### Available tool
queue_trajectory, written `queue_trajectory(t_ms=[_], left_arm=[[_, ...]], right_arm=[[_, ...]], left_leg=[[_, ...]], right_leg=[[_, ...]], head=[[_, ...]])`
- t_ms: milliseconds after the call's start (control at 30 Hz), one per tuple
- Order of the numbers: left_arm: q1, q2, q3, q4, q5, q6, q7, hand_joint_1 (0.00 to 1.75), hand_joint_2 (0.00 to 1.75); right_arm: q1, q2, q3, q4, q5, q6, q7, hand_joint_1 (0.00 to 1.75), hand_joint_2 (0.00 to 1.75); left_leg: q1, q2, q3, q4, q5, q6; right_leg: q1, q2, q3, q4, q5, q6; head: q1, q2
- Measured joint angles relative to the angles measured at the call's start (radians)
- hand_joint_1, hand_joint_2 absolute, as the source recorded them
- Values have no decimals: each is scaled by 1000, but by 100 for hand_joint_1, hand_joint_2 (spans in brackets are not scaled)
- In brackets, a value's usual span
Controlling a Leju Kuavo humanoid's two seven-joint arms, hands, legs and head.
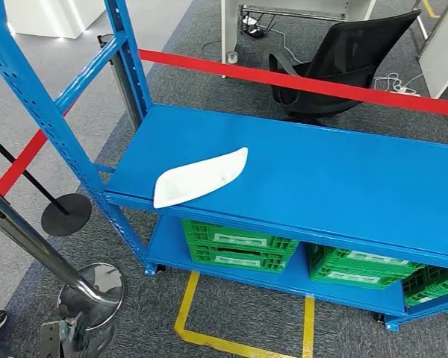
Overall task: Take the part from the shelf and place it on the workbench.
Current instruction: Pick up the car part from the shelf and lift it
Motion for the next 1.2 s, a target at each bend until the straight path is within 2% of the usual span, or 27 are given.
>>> queue_trajectory(t_ms=[67,200,433,700,900,1200], left_arm=[[3,-8,7,-32,-13,-2,-4,0,175],[20,-38,31,-168,-65,-12,-21,0,175],[61,-60,14,-412,-149,-3,-45,0,175],[84,-30,-106,-654,-257,58,-36,0,175],[76,16,-231,-796,-383,115,29,0,175],[25,71,-393,-918,-590,175,174,0,175]], right_arm=[[-1,0,-1,1,3,-1,0,0,175],[-6,0,-8,3,13,-4,0,0,0],[-12,0,-18,8,35,8,0,0,0],[-24,0,-25,9,65,34,0,0,0],[-25,3,-30,14,89,51,0,0,0],[-32,9,-39,19,119,70,0,0,0]], left_leg=[[0,0,0,0,0,0],[0,0,0,0,0,0],[0,0,0,1,0,0],[0,0,1,0,0,0],[0,0,1,0,0,0],[0,0,2,1,0,0]], right_leg=[[0,0,0,0,0,0],[0,0,6,0,0,0],[0,0,10,0,1,0],[0,0,2,0,0,0],[0,0,7,0,0,0],[0,1,12,0,1,0]], head=[[0,0],[0,0],[0,0],[0,0],[0,0],[0,0]])
